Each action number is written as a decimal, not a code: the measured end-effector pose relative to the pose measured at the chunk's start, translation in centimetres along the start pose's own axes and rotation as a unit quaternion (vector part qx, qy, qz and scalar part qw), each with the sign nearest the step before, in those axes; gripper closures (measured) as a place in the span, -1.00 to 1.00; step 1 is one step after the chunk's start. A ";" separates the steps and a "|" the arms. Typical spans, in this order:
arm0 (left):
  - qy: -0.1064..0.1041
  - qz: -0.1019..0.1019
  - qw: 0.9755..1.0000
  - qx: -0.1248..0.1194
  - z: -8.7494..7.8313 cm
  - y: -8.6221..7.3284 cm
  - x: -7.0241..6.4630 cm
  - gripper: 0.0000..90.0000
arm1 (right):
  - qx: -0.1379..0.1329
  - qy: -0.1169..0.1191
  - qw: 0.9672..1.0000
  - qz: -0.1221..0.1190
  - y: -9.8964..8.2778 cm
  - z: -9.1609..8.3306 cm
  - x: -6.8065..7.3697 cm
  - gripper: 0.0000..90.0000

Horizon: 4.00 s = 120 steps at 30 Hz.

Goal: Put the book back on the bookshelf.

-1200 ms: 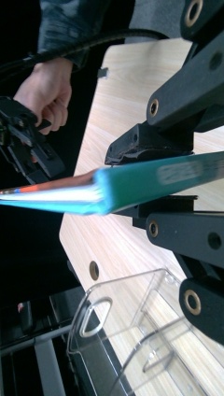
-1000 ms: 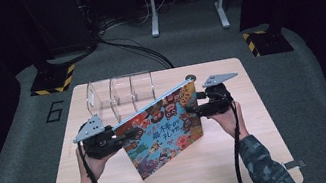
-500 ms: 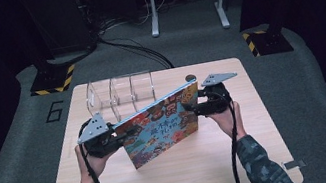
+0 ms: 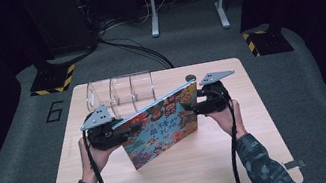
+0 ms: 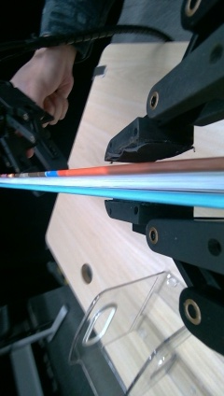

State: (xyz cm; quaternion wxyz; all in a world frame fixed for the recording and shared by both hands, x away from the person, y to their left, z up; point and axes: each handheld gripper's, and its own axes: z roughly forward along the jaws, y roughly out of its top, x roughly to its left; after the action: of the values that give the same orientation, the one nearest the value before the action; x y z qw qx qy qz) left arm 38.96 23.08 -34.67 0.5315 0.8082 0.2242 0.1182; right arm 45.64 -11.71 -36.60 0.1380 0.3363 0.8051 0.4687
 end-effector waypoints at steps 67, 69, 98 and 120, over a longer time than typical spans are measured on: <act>0.048 0.033 0.991 0.121 -1.4 7.6 0.3 0.80 | 0.076 -0.245 0.956 0.144 -18.8 -1.1 -8.0 -0.76; 0.050 0.035 0.991 0.121 -1.8 7.5 0.5 0.80 | 0.076 -0.244 0.956 0.144 -18.8 -1.1 -8.0 -0.76; 0.107 -0.006 0.986 0.125 -8.6 5.2 1.7 0.80 | 0.077 -0.244 0.957 0.139 -18.7 -1.0 -8.1 -0.76; 0.159 -0.044 0.981 0.106 -13.4 3.2 2.8 0.80 | 0.077 -0.245 0.956 0.140 -18.7 -1.0 -8.0 -0.76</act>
State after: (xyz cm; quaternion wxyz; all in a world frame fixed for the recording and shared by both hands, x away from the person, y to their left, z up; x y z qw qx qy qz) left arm 36.38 34.14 -26.47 0.4048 0.8206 0.3519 0.1972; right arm 43.31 -24.02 -52.71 0.2374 0.5602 0.7250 0.3229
